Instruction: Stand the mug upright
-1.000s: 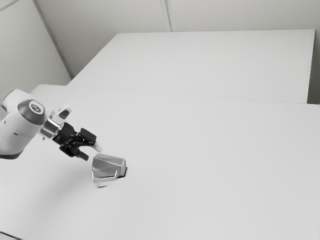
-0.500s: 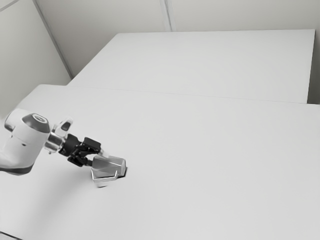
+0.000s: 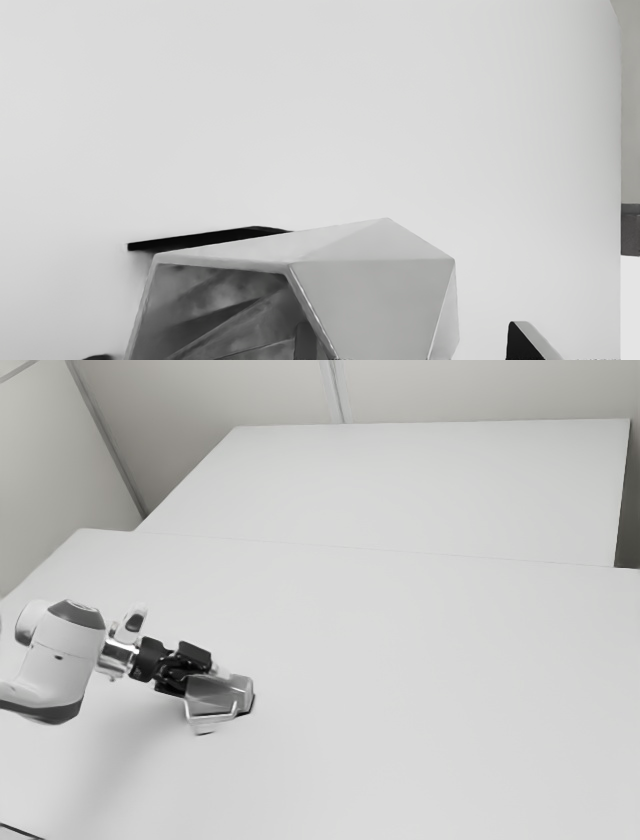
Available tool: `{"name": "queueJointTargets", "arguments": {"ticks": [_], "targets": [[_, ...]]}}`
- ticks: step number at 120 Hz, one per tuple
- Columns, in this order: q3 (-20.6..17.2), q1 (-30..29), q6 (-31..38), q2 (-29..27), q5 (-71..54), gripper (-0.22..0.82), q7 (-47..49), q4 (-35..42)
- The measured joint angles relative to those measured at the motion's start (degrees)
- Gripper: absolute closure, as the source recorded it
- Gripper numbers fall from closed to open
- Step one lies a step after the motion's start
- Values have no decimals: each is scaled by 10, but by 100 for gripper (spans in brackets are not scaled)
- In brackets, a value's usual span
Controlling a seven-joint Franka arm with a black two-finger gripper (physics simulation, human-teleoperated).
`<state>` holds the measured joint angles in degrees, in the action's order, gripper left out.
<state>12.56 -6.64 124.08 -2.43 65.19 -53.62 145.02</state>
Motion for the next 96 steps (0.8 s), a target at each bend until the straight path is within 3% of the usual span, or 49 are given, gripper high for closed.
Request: {"name": "queueJointTargets", "arguments": {"ticks": [17,44,82,96], "targets": [[0,-2,-8,-2,8,55,-19,0],[-1,6,-11,-17,10,71,-42,-1],[-10,18,-12,-36,9,77,-59,-19],[-31,19,-9,-40,2,77,-58,-34]]}}
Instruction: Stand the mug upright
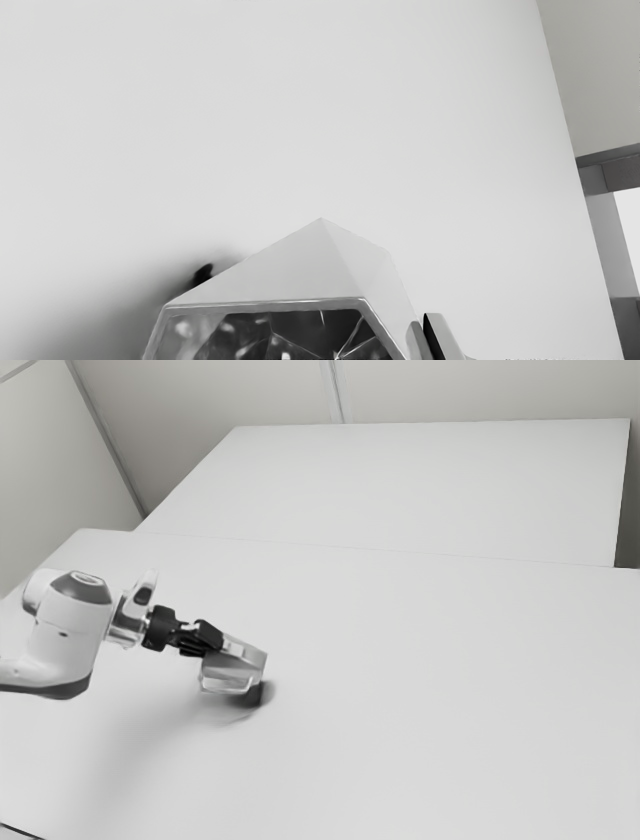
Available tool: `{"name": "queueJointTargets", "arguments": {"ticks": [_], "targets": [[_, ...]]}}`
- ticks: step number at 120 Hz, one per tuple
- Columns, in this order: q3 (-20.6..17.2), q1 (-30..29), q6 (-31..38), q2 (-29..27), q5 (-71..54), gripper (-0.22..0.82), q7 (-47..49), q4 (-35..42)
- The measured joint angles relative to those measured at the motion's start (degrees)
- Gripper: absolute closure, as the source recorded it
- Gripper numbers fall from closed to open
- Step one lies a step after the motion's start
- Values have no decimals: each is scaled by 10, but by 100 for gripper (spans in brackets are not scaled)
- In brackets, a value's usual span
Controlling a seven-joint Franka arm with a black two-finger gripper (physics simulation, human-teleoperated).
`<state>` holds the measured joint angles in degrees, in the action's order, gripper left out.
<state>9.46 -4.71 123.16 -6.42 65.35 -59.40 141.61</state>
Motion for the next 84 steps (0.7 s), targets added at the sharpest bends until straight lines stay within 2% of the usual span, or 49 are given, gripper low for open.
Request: {"name": "queueJointTargets", "arguments": {"ticks": [23,57,84], "targets": [[-41,3,3,0,-102,78,36,-69],[-80,13,-12,1,-327,78,160,-150],[-105,20,-33,-8,-456,78,277,-164]]}}
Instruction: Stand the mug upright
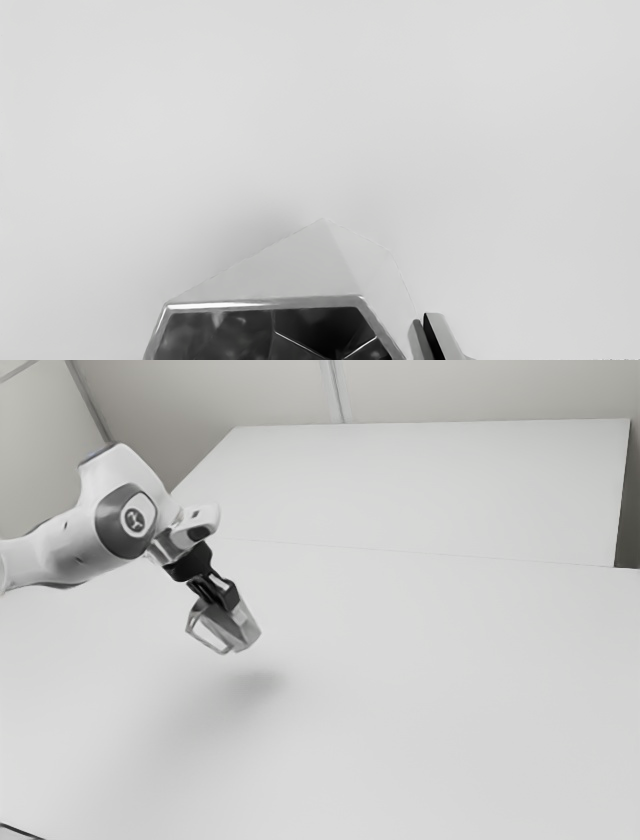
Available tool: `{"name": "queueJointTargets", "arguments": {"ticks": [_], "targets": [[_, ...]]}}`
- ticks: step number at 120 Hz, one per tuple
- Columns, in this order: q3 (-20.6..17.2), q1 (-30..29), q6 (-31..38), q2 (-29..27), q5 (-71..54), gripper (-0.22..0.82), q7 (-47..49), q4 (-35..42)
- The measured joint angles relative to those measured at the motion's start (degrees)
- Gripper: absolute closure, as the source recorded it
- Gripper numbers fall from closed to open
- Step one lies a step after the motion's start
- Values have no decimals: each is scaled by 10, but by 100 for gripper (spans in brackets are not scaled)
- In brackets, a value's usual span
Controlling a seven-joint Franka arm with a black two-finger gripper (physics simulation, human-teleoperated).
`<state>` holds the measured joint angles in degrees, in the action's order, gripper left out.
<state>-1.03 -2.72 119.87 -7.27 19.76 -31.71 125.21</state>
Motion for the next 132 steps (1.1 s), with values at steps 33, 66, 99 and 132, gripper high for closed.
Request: {"name": "queueJointTargets", "arguments": {"ticks": [33,66,99,132], "targets": [[-32,18,-1,-15,-110,78,139,10],[-54,28,52,-25,-162,78,252,68],[-62,34,115,-25,-204,78,332,101],[-63,34,139,-19,-234,78,396,123]]}}
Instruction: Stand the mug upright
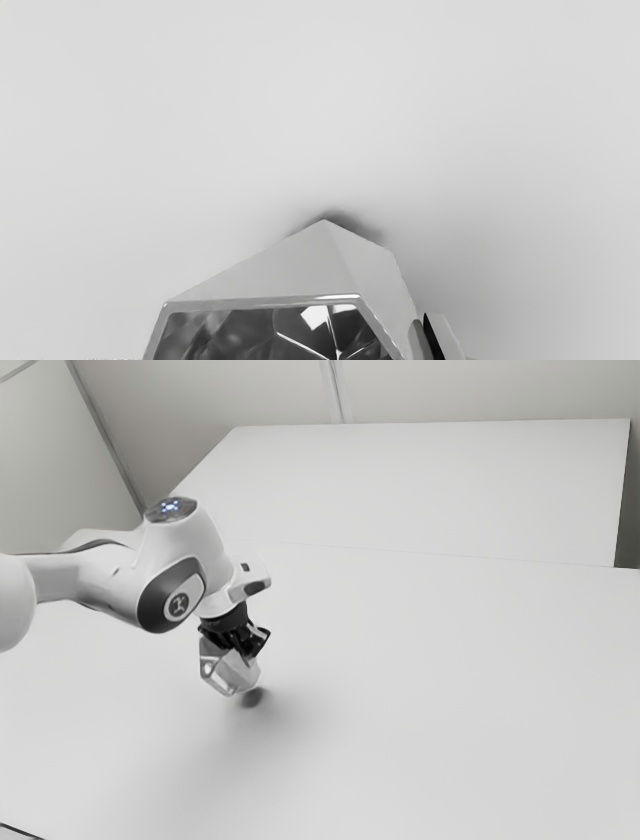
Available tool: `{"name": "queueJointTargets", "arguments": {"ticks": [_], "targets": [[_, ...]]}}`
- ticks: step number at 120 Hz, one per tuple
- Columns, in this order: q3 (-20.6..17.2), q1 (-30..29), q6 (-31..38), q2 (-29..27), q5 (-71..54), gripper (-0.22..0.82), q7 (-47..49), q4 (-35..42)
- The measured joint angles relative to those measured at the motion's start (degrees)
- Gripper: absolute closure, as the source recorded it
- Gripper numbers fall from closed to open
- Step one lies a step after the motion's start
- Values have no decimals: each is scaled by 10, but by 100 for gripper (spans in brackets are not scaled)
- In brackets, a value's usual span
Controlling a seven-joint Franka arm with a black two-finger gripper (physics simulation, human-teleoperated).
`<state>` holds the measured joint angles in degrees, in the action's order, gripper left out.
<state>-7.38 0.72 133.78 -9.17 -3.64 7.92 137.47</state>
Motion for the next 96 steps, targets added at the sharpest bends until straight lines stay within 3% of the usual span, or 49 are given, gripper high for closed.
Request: {"name": "queueJointTargets", "arguments": {"ticks": [96], "targets": [[1,-2,15,54,-40,78,98,0]]}}
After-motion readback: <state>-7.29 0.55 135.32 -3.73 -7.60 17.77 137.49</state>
